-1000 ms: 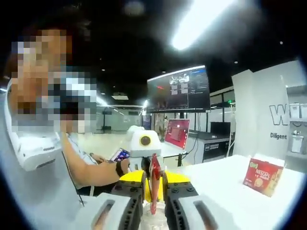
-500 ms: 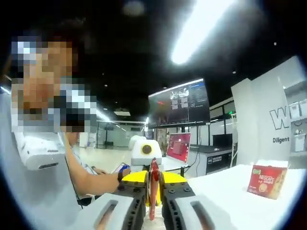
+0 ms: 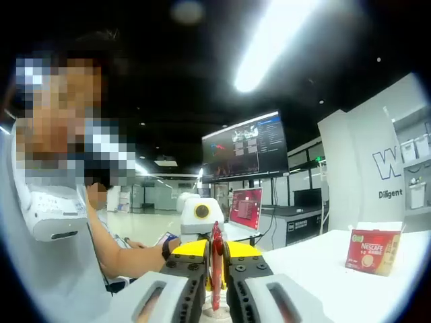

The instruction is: Tear open the coffee pouch, take out the coffee, and pour the coffee from the pouch into the cup

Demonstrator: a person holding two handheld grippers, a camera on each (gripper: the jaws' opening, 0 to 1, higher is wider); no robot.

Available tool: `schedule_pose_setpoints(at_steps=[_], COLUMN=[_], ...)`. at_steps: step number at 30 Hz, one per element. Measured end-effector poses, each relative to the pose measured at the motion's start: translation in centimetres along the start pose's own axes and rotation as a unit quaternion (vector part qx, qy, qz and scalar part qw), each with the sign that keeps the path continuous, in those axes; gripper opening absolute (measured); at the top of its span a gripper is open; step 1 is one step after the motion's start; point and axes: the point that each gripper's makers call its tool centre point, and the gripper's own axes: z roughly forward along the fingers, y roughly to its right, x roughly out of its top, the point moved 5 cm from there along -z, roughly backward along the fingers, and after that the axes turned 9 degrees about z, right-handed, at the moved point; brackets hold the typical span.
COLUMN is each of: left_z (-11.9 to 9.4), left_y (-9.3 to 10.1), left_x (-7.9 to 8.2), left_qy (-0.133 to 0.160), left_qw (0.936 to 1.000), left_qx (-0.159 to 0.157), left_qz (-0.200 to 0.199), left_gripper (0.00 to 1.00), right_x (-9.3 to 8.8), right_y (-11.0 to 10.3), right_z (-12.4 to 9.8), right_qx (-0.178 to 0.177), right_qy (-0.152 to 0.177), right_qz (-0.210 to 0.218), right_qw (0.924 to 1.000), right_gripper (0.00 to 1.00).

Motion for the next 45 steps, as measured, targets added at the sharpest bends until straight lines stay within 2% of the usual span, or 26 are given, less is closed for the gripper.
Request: schedule_pose_setpoints(at_steps=[6,9,14,22,29,35,42,45], left_z=[0.1,0.1,0.0,-0.2,-0.3,-0.5,-0.4,-0.5], left_y=[0.0,-0.1,0.1,0.0,0.1,-0.2,-0.2,-0.2], left_x=[0.2,0.2,0.0,0.0,-0.2,0.0,0.1,0.2], left_qy=[-0.003,-0.007,-0.005,-0.004,-0.009,-0.003,-0.003,-0.003], left_qw=[0.9999,0.9999,1.0000,0.9999,0.9999,0.9999,0.9999,0.9999], left_qx=[-0.010,-0.010,-0.006,-0.003,-0.002,0.003,0.004,0.007], left_qz=[0.010,0.010,0.003,0.013,0.010,0.013,0.010,0.012], left_gripper=[0.08,0.08,0.13,0.08,0.11,0.09,0.12,0.11], right_x=[-0.1,-0.2,-0.3,-0.4,-0.5,-0.2,-0.1,0.0], right_y=[0.0,-0.1,-0.2,-0.1,0.0,0.0,-0.1,-0.2], right_z=[0.1,0.3,0.5,0.9,0.9,1.0,1.0,1.0], right_qx=[0.006,0.007,0.010,0.008,0.008,0.010,0.011,0.011], right_qy=[0.005,0.004,0.002,0.006,0.006,0.008,0.006,0.008], right_qz=[-0.010,-0.011,-0.003,-0.013,-0.008,-0.013,-0.016,-0.017], right_qw=[0.9999,0.9999,0.9999,0.9999,0.9999,0.9998,0.9998,0.9998], right_gripper=[0.15,0.10,0.10,0.12,0.09,0.09,0.08,0.08])
